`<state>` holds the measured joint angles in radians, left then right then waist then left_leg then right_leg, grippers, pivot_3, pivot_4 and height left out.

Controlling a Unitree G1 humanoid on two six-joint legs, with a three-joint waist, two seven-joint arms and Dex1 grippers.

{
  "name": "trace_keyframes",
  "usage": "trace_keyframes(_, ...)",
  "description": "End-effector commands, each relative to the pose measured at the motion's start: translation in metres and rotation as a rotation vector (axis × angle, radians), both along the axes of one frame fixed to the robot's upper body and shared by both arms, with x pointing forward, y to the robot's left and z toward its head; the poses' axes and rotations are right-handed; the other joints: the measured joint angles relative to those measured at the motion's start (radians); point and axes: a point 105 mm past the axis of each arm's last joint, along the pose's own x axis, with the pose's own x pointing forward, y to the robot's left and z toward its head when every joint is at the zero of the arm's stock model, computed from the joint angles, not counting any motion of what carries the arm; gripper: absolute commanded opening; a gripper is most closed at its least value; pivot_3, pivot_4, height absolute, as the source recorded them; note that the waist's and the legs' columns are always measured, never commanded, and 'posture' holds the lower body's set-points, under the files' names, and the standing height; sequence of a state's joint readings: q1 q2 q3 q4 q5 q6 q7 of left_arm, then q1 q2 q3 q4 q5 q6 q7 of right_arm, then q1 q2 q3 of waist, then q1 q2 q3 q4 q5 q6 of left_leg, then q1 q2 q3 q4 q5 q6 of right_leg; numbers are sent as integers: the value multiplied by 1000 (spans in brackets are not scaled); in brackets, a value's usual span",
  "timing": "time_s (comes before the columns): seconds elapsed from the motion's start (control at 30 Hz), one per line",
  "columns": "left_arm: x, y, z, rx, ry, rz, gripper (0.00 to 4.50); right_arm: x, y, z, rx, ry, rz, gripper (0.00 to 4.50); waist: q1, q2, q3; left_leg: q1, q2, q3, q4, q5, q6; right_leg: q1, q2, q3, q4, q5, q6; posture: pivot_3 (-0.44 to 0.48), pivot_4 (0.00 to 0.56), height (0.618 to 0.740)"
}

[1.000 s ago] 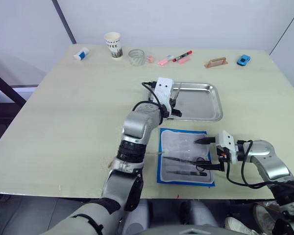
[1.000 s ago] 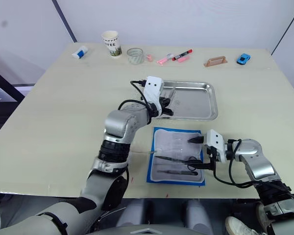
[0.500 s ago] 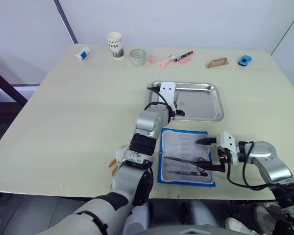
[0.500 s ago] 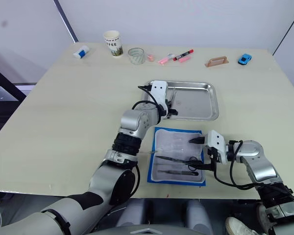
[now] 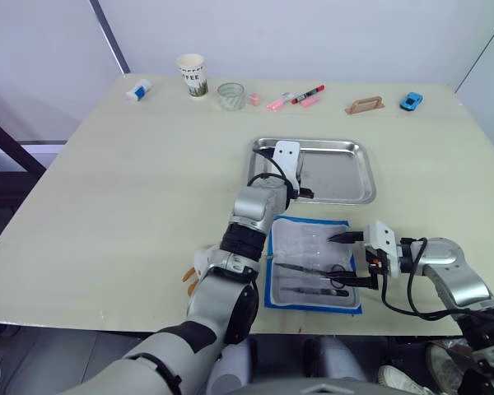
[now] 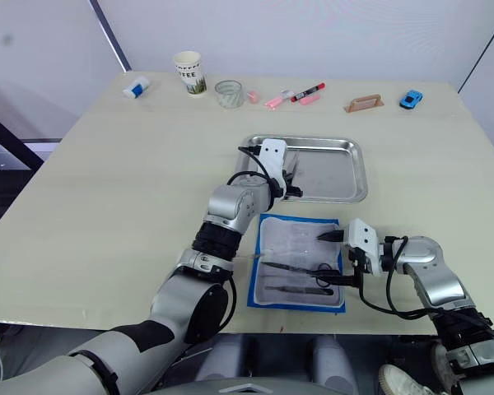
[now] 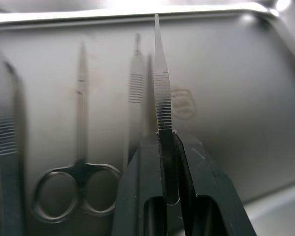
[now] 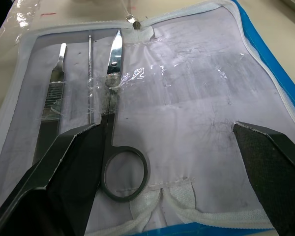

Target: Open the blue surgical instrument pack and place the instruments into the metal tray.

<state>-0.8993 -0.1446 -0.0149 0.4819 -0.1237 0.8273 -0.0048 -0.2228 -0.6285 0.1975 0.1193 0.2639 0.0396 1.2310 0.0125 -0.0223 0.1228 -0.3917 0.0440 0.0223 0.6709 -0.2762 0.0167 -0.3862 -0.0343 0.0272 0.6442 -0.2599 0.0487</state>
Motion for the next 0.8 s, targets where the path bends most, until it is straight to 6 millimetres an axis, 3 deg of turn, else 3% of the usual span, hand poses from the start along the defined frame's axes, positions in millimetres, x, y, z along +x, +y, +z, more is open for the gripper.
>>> trace_keyframes(0.03, -5, -25, 20, -41, -48, -69, 31, -7, -6, -20, -66, 74, -14, 4500, 0, 0, 0, 0, 0, 0, 0, 0, 0, 0, 0, 0, 0, 0, 0, 0, 150, 740)
trace_keyframes(0.23, -6, -24, 18, -45, -39, -63, 31, -8, -5, -21, -64, 74, -16, 4500, 0, 0, 0, 0, 0, 0, 0, 0, 0, 0, 0, 0, 0, 0, 0, 0, 150, 740)
trace_keyframes(0.47, -7, -22, 21, -65, -41, -67, 2563, -7, -5, -21, -64, 72, -17, 4500, 0, 0, 0, 0, 0, 0, 0, 0, 0, 0, 0, 0, 0, 0, 0, 0, 150, 740)
trace_keyframes(0.63, -20, -26, 48, -184, -151, -239, 2563, -6, -5, -20, -63, 71, -17, 4500, 0, 0, 0, 0, 0, 0, 0, 1, -1, 0, 0, 0, 0, 0, 0, 0, 150, 740)
trace_keyframes(0.8, -43, -15, 74, -237, -331, -488, 2563, -5, -4, -20, -63, 70, -15, 4500, -3, 1, 0, 0, 0, 0, 0, 1, -2, 0, 0, 0, 0, 0, 0, 0, 150, 740)
